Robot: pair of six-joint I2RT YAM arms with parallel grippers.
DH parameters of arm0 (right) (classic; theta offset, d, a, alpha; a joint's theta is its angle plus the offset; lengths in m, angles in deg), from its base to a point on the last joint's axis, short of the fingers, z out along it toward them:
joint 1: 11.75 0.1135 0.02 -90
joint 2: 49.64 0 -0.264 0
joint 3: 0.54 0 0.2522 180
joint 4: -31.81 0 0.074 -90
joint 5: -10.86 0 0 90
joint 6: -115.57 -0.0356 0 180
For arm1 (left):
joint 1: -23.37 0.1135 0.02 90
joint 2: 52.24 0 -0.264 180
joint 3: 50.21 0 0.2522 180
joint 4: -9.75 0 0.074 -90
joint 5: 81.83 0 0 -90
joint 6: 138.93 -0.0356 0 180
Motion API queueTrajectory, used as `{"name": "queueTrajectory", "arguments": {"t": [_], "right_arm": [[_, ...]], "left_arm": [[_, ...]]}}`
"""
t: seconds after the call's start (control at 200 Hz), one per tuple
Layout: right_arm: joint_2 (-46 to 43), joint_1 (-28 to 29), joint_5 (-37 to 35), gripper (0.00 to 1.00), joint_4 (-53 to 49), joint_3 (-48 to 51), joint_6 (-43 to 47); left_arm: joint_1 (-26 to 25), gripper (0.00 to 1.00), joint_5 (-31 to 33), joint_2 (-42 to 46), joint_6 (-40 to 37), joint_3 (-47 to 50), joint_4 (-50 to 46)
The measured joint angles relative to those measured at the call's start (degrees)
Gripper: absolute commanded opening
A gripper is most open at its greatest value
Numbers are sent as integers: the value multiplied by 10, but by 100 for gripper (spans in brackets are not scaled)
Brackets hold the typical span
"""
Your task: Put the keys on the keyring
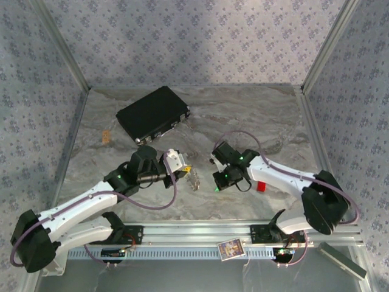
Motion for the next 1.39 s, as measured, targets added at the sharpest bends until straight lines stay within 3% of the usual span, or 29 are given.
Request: {"name": "queueTrajectory", "arguments": {"t": [0.275,0.755,0.884,1.044,1.394], "right_arm": [[78,-39,8,0,23,-26,-7],[150,-43,12,0,53,-64,-9],[156,-43,12,12,60,-70,-12],[158,-43,12,16,63,-70,-13],[163,-43,11,11,63,-75,-13]], "left_arm": [[0,0,-7,0,0,10,9],[0,0,-10,0,0,21,15],[0,0,-11,0,0,21,16],[0,0,-11,0,0,21,19],[0,0,-13,0,0,21,23]]}}
